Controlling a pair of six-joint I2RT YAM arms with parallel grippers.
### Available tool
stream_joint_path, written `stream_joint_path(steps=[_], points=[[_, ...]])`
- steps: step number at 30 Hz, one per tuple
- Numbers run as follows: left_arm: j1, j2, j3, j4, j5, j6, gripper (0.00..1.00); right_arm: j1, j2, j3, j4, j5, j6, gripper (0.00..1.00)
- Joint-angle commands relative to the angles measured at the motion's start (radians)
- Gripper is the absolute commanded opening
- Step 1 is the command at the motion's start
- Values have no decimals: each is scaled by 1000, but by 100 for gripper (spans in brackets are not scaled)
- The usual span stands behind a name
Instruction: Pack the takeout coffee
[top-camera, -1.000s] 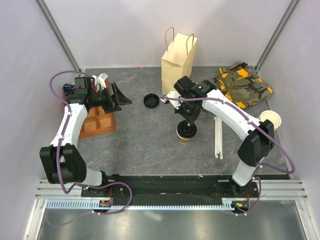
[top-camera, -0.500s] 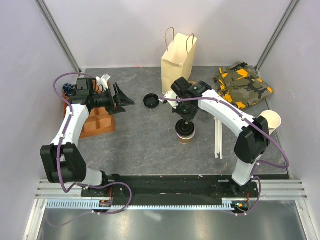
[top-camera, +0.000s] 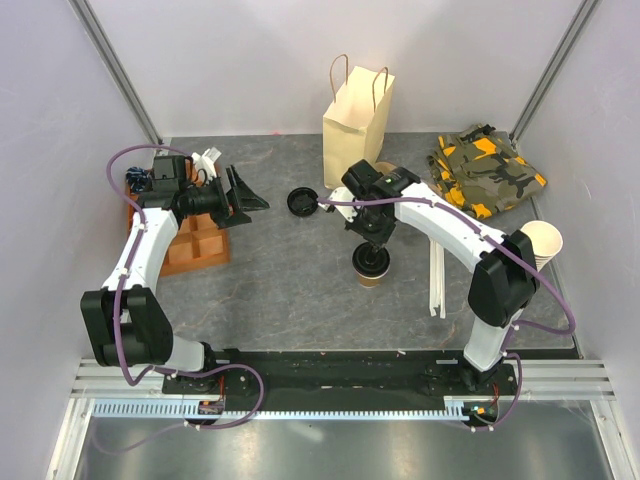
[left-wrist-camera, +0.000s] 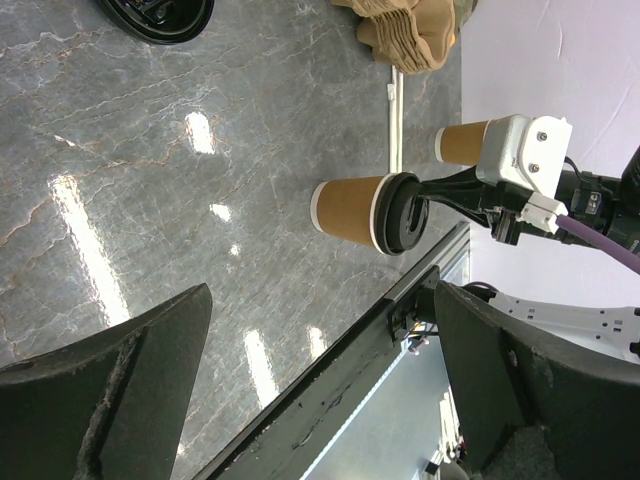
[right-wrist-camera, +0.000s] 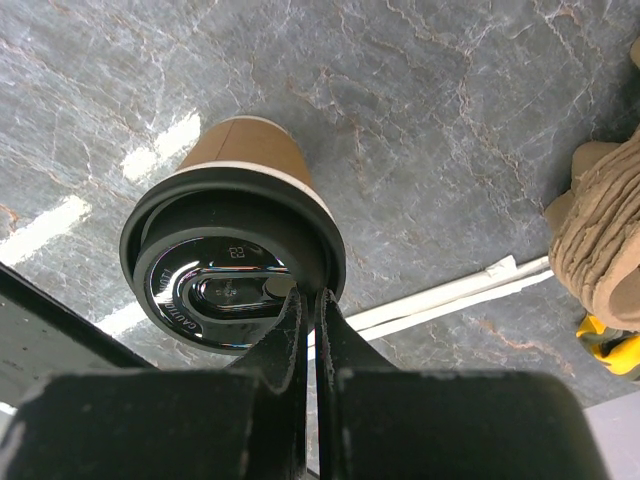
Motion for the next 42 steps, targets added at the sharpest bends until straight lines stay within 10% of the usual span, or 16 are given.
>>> stream_joint_path(steps=[1,42], points=[[1,-6,8,32,34,-29,99,6,-2,-17,34,16,23,0],[1,13,2,32,34,-32,98,6,-36,-53,39,-6,26,0]])
